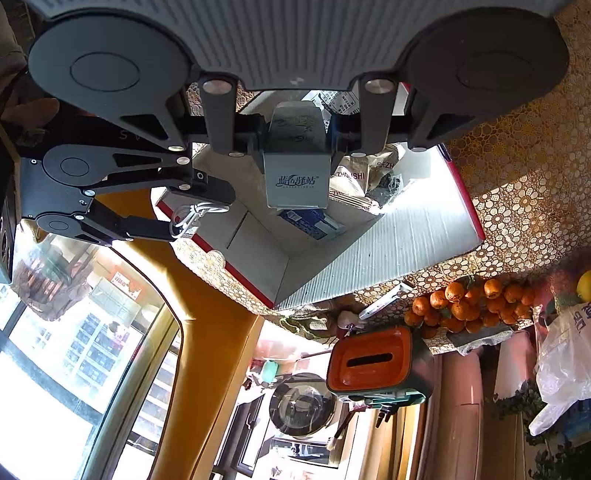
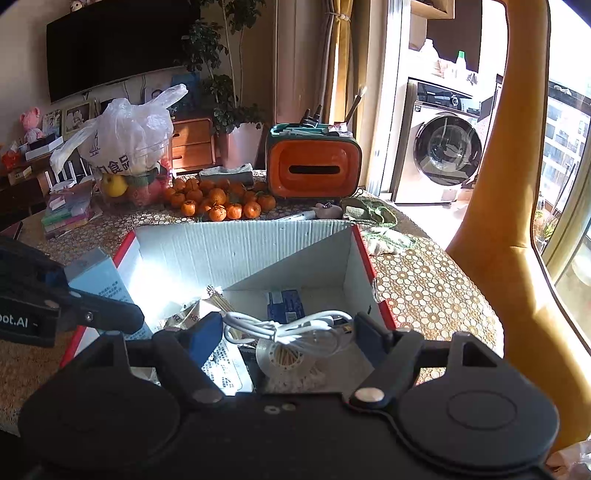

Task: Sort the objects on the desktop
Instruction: 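Carry the carton with the left tool while the right tool carries the cable into the box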

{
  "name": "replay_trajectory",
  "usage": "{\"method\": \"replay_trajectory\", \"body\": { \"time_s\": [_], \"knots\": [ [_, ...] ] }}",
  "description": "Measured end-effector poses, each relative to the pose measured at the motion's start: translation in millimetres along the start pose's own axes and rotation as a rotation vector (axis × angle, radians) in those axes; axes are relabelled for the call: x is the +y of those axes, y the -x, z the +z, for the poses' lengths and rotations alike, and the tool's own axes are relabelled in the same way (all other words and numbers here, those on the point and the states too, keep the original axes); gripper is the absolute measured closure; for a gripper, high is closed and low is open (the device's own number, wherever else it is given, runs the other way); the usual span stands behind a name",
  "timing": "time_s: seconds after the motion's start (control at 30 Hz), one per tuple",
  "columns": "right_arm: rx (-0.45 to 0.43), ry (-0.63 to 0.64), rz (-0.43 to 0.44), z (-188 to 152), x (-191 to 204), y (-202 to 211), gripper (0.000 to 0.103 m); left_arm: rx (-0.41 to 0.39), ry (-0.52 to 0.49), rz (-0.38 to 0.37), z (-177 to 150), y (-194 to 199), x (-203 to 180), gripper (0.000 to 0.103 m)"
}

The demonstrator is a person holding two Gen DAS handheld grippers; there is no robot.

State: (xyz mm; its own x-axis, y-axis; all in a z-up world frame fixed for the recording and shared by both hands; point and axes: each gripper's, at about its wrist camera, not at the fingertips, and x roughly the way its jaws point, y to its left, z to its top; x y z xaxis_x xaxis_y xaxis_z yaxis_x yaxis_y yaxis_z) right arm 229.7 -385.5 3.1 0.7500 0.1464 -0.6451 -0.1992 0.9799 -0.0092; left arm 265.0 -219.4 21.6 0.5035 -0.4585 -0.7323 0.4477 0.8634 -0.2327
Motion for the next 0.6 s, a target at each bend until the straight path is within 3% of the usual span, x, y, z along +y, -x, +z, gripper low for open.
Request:
{"method": "replay_trajectory", "body": {
  "time_s": [0.27, 0.6],
  "knots": [
    [0.07, -0.022, 0.006, 6.6, -5.9, -34.7, 0.026, 0.092, 0.071, -0.028, 3.8, -34.4, 15.1, 0.074],
    [0.14, -0.025, -0.004, 12.3, 0.3, -73.6, 0.026, 0.131, 0.084, -0.025, 9.2, -56.2, 26.1, 0.074]
  ]
}}
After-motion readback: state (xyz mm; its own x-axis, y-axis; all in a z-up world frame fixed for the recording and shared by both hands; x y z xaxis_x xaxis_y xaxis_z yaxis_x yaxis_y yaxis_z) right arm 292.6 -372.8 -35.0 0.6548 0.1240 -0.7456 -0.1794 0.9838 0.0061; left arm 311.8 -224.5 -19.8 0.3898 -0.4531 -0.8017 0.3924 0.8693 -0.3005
